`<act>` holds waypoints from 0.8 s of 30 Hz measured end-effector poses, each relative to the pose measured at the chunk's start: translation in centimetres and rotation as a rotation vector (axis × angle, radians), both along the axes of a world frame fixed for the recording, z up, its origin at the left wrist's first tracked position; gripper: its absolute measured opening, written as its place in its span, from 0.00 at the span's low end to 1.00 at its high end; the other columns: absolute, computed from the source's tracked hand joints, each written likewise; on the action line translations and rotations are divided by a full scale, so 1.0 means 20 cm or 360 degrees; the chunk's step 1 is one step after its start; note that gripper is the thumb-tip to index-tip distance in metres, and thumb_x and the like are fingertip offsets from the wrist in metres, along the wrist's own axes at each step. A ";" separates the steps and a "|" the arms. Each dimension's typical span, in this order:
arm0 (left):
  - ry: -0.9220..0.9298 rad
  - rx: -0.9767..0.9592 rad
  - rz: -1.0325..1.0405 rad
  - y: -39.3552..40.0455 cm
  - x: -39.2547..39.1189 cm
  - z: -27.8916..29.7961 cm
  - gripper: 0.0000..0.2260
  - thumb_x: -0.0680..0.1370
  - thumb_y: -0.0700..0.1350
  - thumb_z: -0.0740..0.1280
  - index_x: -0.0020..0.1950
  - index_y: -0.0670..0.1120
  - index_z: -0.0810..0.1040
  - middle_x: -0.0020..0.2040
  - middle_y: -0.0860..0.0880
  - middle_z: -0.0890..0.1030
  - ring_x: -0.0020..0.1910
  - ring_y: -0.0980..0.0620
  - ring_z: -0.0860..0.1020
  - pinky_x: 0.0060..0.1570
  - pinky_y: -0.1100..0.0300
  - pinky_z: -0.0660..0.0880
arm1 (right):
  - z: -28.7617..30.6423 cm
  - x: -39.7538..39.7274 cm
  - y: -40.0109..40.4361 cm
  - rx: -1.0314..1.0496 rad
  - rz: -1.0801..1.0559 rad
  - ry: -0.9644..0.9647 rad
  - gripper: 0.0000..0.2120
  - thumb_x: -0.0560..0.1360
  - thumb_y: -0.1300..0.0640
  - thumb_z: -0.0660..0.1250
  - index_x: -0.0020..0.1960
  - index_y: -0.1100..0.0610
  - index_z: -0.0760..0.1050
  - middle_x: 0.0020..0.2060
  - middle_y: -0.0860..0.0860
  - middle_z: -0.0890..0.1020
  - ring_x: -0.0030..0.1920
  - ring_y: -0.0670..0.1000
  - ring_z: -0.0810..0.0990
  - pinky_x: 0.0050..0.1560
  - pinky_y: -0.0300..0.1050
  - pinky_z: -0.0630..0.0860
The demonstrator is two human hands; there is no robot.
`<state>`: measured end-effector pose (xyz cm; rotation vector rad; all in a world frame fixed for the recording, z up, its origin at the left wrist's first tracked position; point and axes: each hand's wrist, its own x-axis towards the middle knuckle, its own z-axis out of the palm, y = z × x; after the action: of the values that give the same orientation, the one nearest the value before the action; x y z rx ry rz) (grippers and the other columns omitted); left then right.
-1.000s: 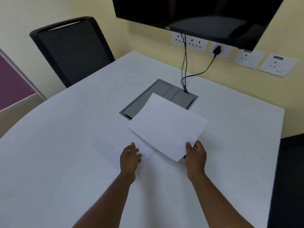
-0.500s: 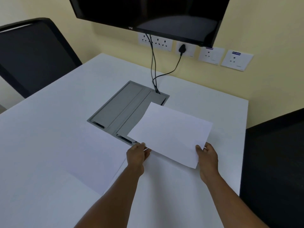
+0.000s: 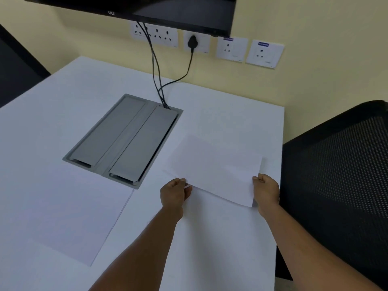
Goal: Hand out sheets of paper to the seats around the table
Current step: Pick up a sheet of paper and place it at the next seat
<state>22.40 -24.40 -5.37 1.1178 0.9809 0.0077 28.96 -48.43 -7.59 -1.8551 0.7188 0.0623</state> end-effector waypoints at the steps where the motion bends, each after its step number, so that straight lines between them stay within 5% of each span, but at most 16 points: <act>1: 0.0003 0.0004 -0.0004 -0.01 0.01 -0.01 0.08 0.77 0.40 0.69 0.38 0.40 0.81 0.34 0.45 0.82 0.34 0.50 0.81 0.35 0.62 0.80 | -0.01 0.01 -0.02 -0.0032 -0.0020 0.0008 0.14 0.78 0.60 0.64 0.34 0.59 0.68 0.30 0.50 0.68 0.33 0.50 0.65 0.37 0.43 0.65; 4: 0.0016 0.0025 -0.0028 -0.04 0.02 -0.02 0.09 0.77 0.40 0.69 0.37 0.40 0.81 0.34 0.45 0.82 0.34 0.50 0.82 0.37 0.61 0.80 | -0.04 0.03 -0.05 -0.0085 -0.0083 0.0022 0.09 0.77 0.59 0.67 0.39 0.63 0.76 0.34 0.50 0.75 0.35 0.50 0.72 0.42 0.45 0.74; 8: 0.0058 0.0056 -0.0043 -0.07 0.04 -0.05 0.09 0.76 0.40 0.70 0.37 0.41 0.82 0.35 0.44 0.82 0.32 0.51 0.82 0.34 0.62 0.80 | -0.06 0.04 -0.08 -0.0168 -0.0087 0.0053 0.06 0.76 0.58 0.69 0.39 0.56 0.79 0.35 0.48 0.80 0.37 0.50 0.78 0.44 0.48 0.80; 12: 0.0132 0.0121 -0.0055 -0.09 0.03 -0.07 0.06 0.75 0.40 0.72 0.38 0.41 0.83 0.35 0.44 0.84 0.28 0.52 0.81 0.30 0.64 0.79 | -0.05 0.06 -0.10 -0.0266 -0.0073 0.0050 0.07 0.75 0.59 0.70 0.38 0.54 0.78 0.37 0.47 0.80 0.40 0.52 0.80 0.44 0.48 0.80; 16: 0.0210 0.0190 -0.0092 -0.11 0.03 -0.09 0.05 0.73 0.41 0.74 0.38 0.41 0.83 0.38 0.45 0.85 0.29 0.50 0.82 0.42 0.57 0.83 | -0.04 0.07 -0.11 -0.0371 -0.0064 0.0066 0.08 0.74 0.59 0.69 0.37 0.52 0.75 0.39 0.49 0.79 0.41 0.52 0.78 0.46 0.50 0.81; 19: 0.0235 0.0305 -0.0134 -0.11 0.03 -0.10 0.06 0.72 0.41 0.74 0.37 0.41 0.83 0.37 0.45 0.86 0.30 0.49 0.83 0.44 0.54 0.83 | -0.05 0.08 -0.10 -0.0428 -0.0050 0.0088 0.01 0.74 0.59 0.69 0.44 0.55 0.78 0.42 0.49 0.80 0.44 0.53 0.79 0.48 0.50 0.81; 24: 0.0284 0.0523 -0.0197 -0.11 0.04 -0.11 0.10 0.72 0.44 0.74 0.32 0.43 0.82 0.28 0.49 0.84 0.25 0.52 0.82 0.38 0.60 0.80 | -0.05 0.06 -0.09 -0.0467 -0.0035 0.0087 0.08 0.74 0.59 0.69 0.53 0.58 0.79 0.47 0.52 0.82 0.49 0.56 0.82 0.49 0.49 0.79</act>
<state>23.14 -26.61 -7.51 1.5003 1.0927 -0.0327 30.23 -50.19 -8.67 -2.1312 0.8202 -0.0077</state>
